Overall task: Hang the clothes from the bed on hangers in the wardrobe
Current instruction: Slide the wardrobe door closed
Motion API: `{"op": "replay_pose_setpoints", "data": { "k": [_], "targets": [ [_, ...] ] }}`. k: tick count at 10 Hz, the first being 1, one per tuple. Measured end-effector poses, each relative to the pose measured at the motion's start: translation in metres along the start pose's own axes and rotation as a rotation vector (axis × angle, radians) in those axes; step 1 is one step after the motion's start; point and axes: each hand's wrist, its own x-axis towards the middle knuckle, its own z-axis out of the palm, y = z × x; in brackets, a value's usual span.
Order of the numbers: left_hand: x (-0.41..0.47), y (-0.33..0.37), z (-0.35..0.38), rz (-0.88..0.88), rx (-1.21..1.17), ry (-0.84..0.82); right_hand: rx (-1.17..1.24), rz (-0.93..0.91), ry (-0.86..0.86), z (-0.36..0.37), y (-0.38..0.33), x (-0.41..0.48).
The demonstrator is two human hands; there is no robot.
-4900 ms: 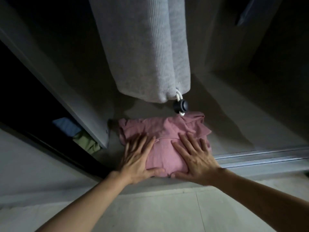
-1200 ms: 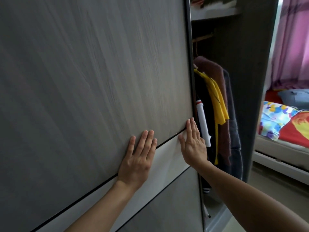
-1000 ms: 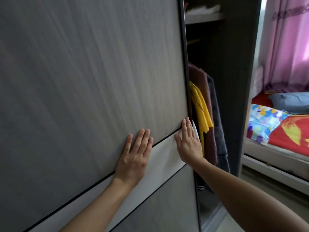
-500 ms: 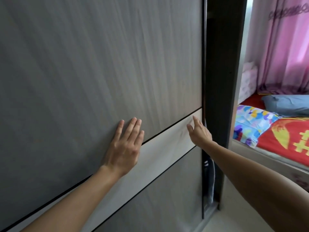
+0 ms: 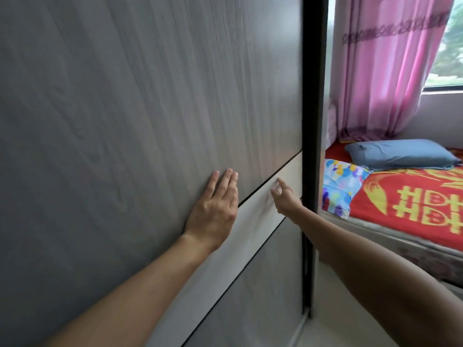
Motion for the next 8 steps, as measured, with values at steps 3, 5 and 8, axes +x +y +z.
{"op": "replay_pose_setpoints", "data": {
  "k": [3,5,8],
  "targets": [
    [0.055,0.020,0.029,0.011,0.009,0.039,-0.044,0.005,0.030,-0.021,0.024,0.046],
    [0.069,0.032,0.043,-0.019,0.042,0.041,-0.125,-0.041,-0.059,-0.032,0.037,0.064],
    [0.082,0.046,0.050,-0.070,0.073,0.086,0.108,-0.213,-0.127,-0.116,0.009,0.073]
  ]
}}
